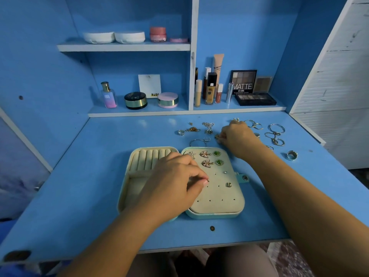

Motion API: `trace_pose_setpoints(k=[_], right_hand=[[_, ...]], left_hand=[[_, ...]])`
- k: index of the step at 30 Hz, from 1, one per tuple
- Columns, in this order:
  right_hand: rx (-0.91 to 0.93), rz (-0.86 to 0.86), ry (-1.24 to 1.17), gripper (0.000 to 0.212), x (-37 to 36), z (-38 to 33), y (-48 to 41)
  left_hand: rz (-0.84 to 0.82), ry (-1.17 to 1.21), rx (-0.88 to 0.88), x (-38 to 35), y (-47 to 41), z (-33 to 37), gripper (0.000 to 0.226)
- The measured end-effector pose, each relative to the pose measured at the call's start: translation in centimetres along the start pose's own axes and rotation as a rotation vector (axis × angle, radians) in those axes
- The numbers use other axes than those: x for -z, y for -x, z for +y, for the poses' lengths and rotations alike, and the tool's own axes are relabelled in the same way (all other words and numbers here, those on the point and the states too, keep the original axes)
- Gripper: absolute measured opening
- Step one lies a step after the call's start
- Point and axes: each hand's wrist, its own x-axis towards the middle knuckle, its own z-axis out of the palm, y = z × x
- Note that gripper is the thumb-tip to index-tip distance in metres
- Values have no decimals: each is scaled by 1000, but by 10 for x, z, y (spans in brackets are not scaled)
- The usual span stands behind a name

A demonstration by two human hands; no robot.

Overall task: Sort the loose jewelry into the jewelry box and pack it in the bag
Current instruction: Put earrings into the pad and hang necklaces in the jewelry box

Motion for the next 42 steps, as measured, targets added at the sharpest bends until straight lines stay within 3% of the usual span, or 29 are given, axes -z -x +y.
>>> trace_pose_setpoints(k=[5,10,15,23,27,34,42], right_hand=[[37,22,31,32,7,0,15],[61,14,-365,14,25,5,54],[77,11,-491,12,26,-4,84],[-44,49,-620,14,23,-10,87],[-99,64,-657,13,21,-14,89],[-146,78,-803,14,21,-15,90],[-292,43,-892,23,20,-17,85]], left_hand=[[-12,-53,-15,-2,-3,9,16],[0,-89,1,-5,-2,16,28],[18,-20,24,-12,-4,19,18],[60,-61,-30,-12,-1,26,6],[17,-1,30,-11,-4,28,6],[4,144,106,-8,-4,31,19],[9,-14,-76,-11,-9,29,17]])
